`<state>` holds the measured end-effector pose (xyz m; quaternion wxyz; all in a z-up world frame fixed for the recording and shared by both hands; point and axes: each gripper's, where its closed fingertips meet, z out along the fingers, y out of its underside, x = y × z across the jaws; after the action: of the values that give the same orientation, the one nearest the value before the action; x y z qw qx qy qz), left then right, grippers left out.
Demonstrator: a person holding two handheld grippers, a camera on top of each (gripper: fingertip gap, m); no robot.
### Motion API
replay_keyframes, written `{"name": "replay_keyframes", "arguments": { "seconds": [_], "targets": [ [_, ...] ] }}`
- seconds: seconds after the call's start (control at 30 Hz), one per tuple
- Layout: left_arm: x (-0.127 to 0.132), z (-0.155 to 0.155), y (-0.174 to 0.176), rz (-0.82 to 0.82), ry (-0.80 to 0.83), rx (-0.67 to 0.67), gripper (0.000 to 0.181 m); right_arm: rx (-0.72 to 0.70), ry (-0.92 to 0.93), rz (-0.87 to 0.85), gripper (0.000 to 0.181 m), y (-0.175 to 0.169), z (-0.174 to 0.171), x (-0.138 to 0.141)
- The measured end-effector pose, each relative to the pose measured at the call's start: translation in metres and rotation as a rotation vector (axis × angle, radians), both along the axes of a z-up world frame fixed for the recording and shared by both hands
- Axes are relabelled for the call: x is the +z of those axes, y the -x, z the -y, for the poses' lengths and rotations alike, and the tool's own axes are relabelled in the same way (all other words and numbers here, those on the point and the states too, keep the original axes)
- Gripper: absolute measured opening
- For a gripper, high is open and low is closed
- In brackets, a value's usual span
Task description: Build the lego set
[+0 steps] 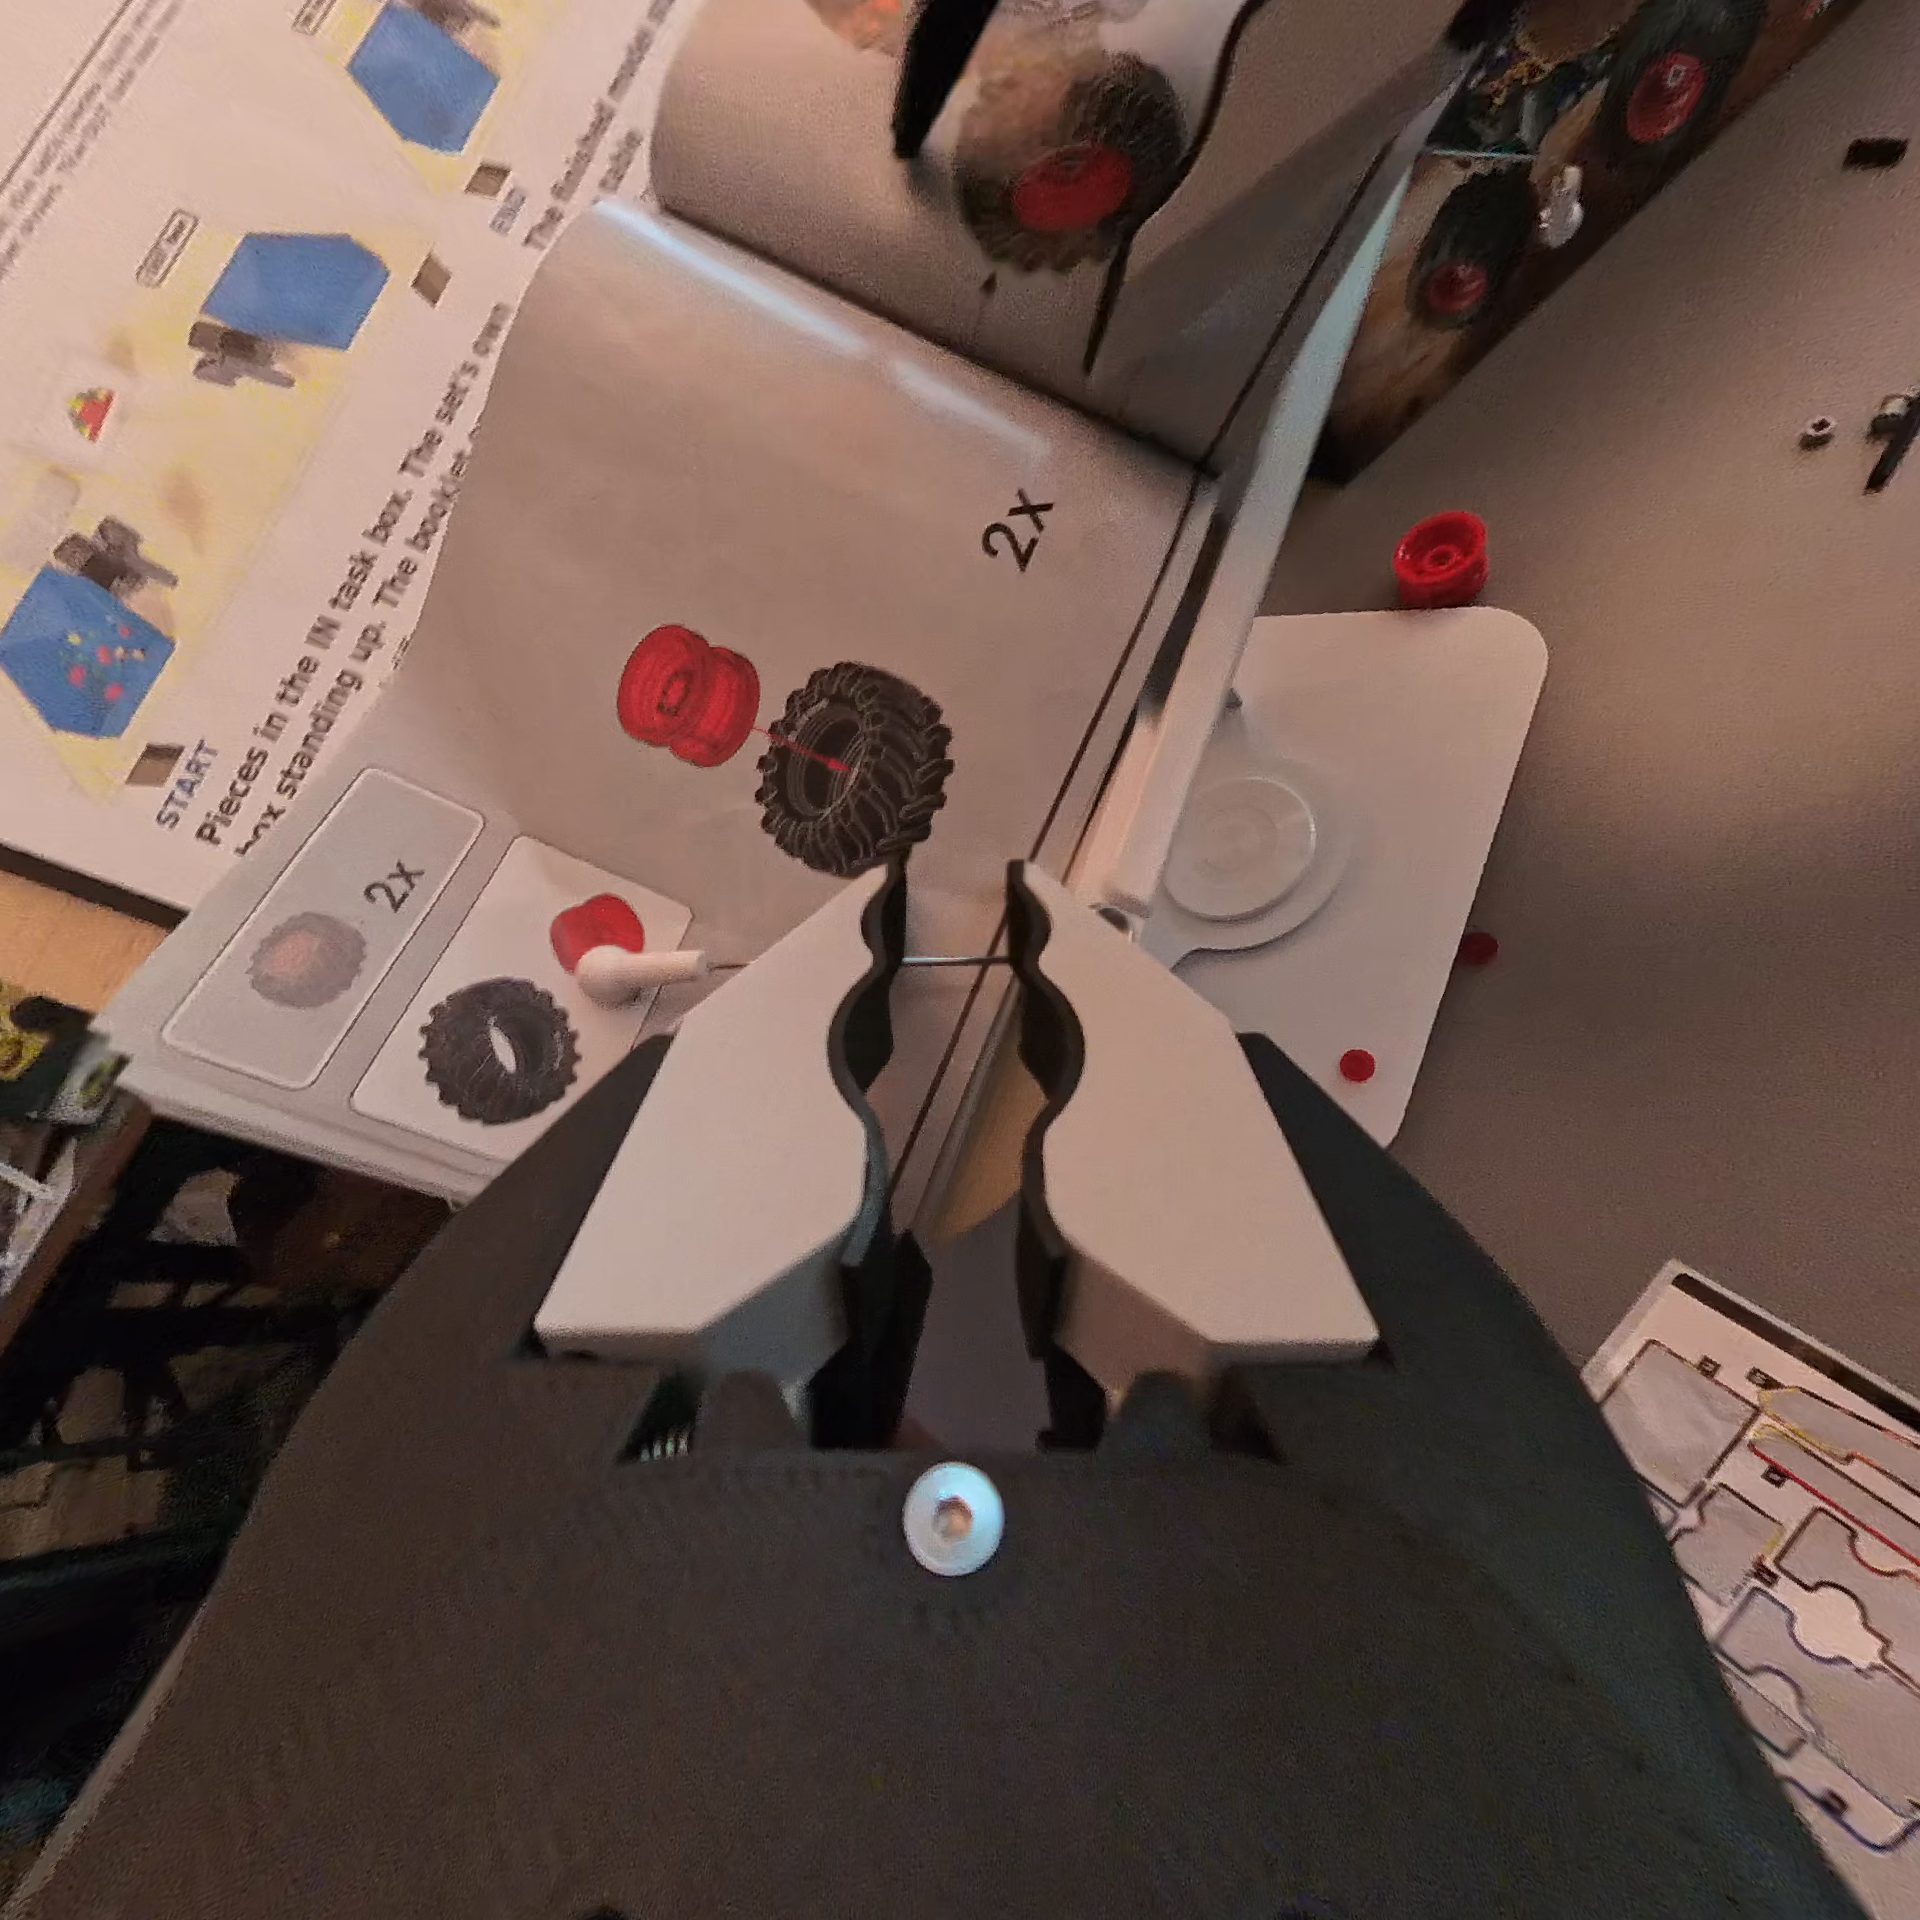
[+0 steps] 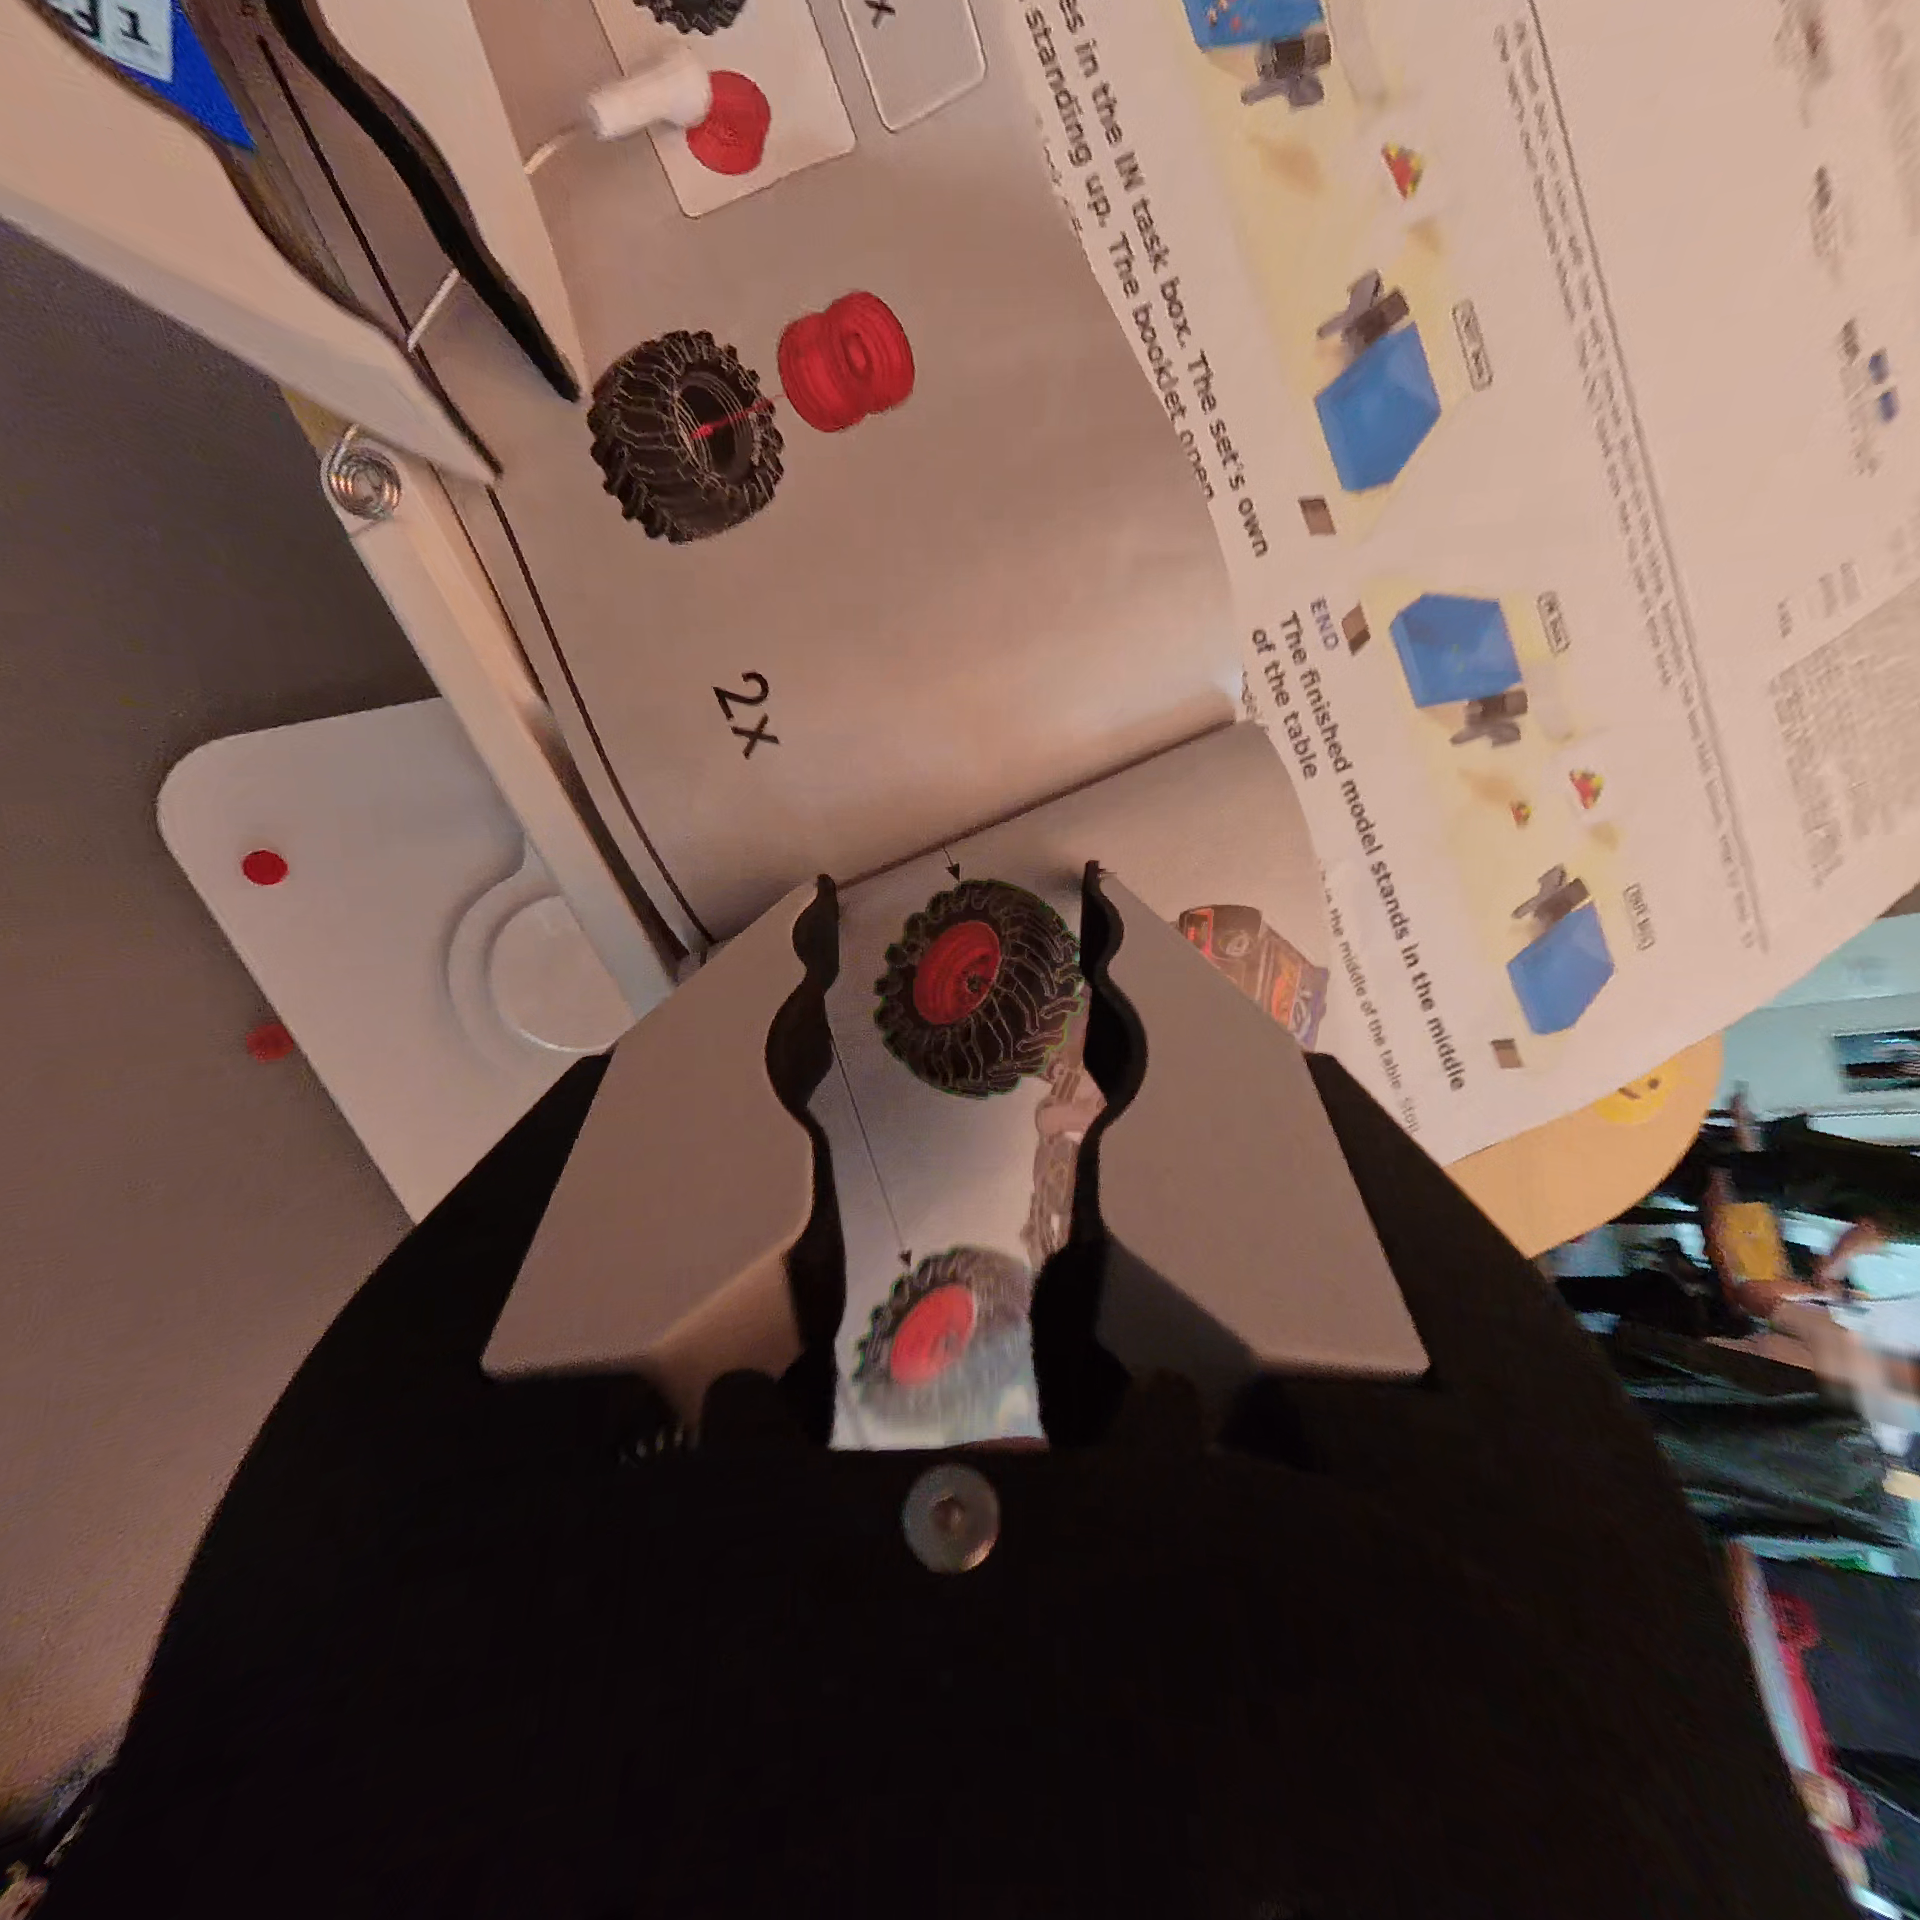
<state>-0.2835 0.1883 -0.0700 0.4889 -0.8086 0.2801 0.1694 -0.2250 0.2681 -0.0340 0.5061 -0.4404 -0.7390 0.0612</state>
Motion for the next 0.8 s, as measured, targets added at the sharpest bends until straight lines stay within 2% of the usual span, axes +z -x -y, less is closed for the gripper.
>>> {"name": "replay_keyframes", "arguments": {
  "seconds": [0.13, 0.2, 0.3, 0.43, 0.5, 0.53, 0.6, 0.67, 0.8],
  "targets": [
    [-0.006, 0.011, 0.002, 0.085, 0.083, 0.028, 0.012, 0.004, 0.118, 0.029, 0.046, -0.008, -0.013, -0.002],
    [-0.012, 0.017, -0.004, 0.145, 0.137, 0.012, 0.0, 0.019, 0.133, 0.043, 0.046, -0.01, -0.015, -0.002],
    [-0.031, 0.03, 0.004, 0.119, 0.261, 0.062, 0.0, 0.015, 0.108, 0.073, 0.045, -0.013, -0.019, -0.005],
    [-0.049, 0.051, 0.008, 0.126, 0.364, 0.034, 0.0, 0.027, 0.158, 0.046, 0.046, -0.013, -0.021, -0.006],
    [-0.032, 0.052, 0.001, 0.162, 0.296, -0.023, 0.005, 0.036, 0.175, 0.023, 0.046, -0.013, -0.02, -0.004],
    [-0.021, 0.052, -0.005, 0.198, 0.26, -0.059, 0.019, 0.033, 0.178, 0.02, 0.046, -0.013, -0.021, -0.004],
    [0.009, 0.046, -0.011, 0.205, 0.107, -0.112, 0.023, 0.04, 0.179, 0.008, 0.047, -0.013, -0.02, -0.003],
    [0.023, 0.046, -0.013, 0.211, 0.048, -0.127, 0.029, 0.039, 0.187, 0.003, 0.05, -0.013, -0.02, -0.003],
    [0.051, 0.026, 0.036, 0.144, -0.164, 0.103, 0.041, 0.055, 0.121, -0.027, 0.062, -0.011, -0.011, 0.006]
  ]
}}
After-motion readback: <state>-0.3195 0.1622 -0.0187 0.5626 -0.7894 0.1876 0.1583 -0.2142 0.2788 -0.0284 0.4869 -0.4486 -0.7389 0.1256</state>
